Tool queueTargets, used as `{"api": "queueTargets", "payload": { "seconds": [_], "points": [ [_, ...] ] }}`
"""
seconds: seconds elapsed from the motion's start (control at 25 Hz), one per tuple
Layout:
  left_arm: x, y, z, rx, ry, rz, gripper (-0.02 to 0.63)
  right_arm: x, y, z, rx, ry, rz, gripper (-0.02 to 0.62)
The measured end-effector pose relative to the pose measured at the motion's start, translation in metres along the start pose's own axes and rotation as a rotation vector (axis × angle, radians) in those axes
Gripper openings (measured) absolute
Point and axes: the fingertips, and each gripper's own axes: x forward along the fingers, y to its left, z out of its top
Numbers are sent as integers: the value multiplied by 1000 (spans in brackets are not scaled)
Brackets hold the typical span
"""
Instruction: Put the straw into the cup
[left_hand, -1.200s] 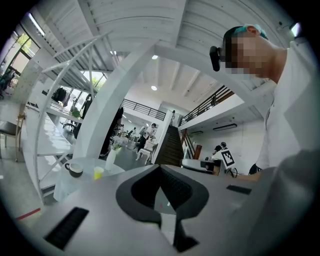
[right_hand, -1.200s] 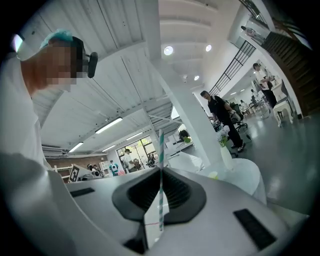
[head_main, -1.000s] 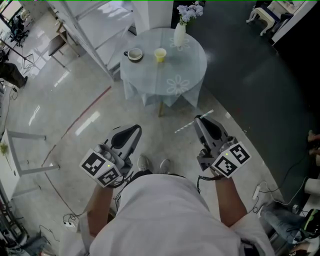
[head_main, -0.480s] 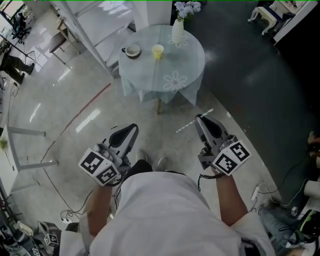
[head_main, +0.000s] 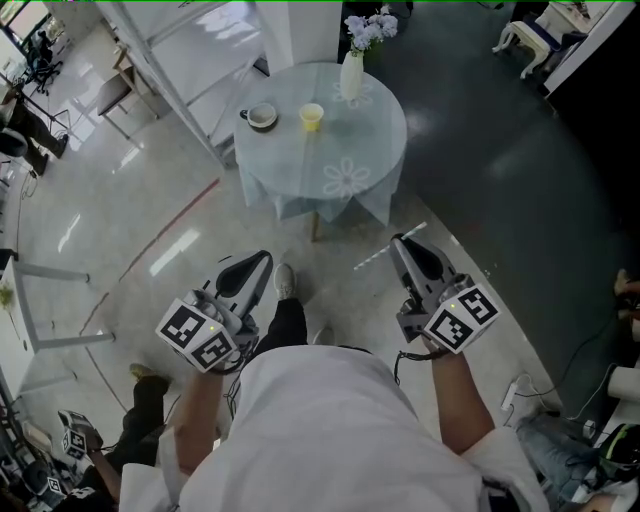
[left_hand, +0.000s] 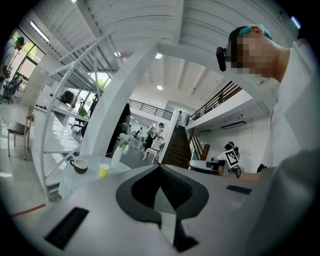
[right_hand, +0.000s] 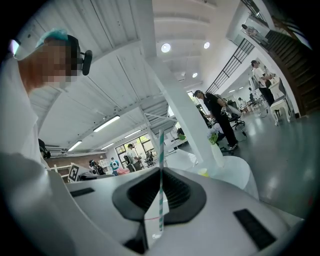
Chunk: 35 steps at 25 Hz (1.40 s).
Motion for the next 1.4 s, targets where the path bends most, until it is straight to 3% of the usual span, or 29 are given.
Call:
{"api": "queueTargets", "payload": {
  "seconds": [0.36, 1.4],
  "points": [
    [28, 42, 8, -9, 9, -22, 21, 42, -24, 4, 4, 13, -19, 32],
    [111, 240, 68, -86, 76, -109, 21, 247, -83, 33, 27, 78, -108, 32]
  ]
}}
